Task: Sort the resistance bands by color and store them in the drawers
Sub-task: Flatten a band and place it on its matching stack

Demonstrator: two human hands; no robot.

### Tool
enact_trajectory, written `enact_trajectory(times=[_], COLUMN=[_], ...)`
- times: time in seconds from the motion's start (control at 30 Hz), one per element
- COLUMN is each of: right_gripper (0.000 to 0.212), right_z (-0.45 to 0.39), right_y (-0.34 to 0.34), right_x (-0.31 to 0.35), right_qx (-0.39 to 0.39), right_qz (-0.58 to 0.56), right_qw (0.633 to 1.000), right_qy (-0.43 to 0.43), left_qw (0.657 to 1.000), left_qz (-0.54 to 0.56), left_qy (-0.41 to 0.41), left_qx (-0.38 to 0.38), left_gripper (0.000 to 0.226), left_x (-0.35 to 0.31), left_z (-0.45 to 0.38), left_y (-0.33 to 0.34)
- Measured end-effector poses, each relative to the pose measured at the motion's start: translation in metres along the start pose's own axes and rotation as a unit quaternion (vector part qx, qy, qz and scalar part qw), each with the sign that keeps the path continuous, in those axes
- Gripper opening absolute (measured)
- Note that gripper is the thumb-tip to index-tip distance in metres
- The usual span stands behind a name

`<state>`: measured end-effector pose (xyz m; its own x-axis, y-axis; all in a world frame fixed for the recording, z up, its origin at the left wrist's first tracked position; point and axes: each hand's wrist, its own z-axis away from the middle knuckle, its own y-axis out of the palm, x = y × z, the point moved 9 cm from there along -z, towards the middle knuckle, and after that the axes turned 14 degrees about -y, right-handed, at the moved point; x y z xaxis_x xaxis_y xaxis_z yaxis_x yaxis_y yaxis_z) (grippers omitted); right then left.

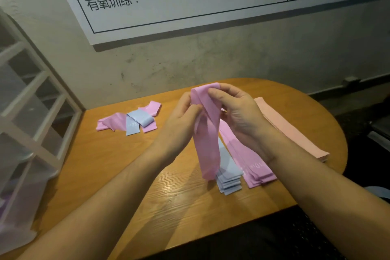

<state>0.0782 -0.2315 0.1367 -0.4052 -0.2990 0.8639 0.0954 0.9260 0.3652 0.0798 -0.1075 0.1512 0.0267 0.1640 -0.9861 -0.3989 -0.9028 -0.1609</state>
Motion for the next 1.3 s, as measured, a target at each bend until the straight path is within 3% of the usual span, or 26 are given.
enact_trajectory(times=[0.17,0.3,0.43,0.73,0.93,1.07,1.2,1.3], right_gripper=[0.008,0.012,0.012,0.012,0.029,0.055,0.031,0.022], right_z=[-0.003,-0.007,-0.009,-0.022,-0.02,-0.004,0.018,0.031], right_y=[-0.008,-0.016,-0.021,-0.033,-0.059,-0.075,-0.095,-0.115], right_x=[0.001,0.002,0.007,0.02,0.007,-0.024,-0.053,-0.065], right_qx=[-0.014,-0.022,-0.011,-0.04,-0.048,0.025,0.098,0.1], right_qz=[-0.032,-0.035,0.009,-0.003,0.029,0.136,0.216,0.268], right_qw=[0.999,0.999,1.0,0.999,0.998,0.989,0.967,0.951], right_qy=[0.021,0.021,0.0,-0.018,-0.015,0.055,0.095,0.113], left_qw=[0.999,0.998,0.999,0.999,0.992,0.968,0.932,0.919], left_qz=[-0.038,-0.032,-0.009,0.04,0.105,0.213,0.311,0.321], left_qy=[0.011,0.023,0.019,-0.008,-0.064,-0.121,-0.178,-0.226], left_qx=[0.013,-0.041,-0.048,0.026,0.026,0.048,0.058,0.039], left_gripper=[0.051,0.044,0.041,0.035,0.023,0.031,0.042,0.049], left_x=[0.001,0.002,-0.001,-0.007,-0.009,-0.003,0.015,0.042], left_z=[-0.001,-0.006,-0.01,-0.03,-0.05,-0.07,-0.097,-0.122], left_y=[0.009,0.004,0.01,0.042,0.052,0.061,0.065,0.066])
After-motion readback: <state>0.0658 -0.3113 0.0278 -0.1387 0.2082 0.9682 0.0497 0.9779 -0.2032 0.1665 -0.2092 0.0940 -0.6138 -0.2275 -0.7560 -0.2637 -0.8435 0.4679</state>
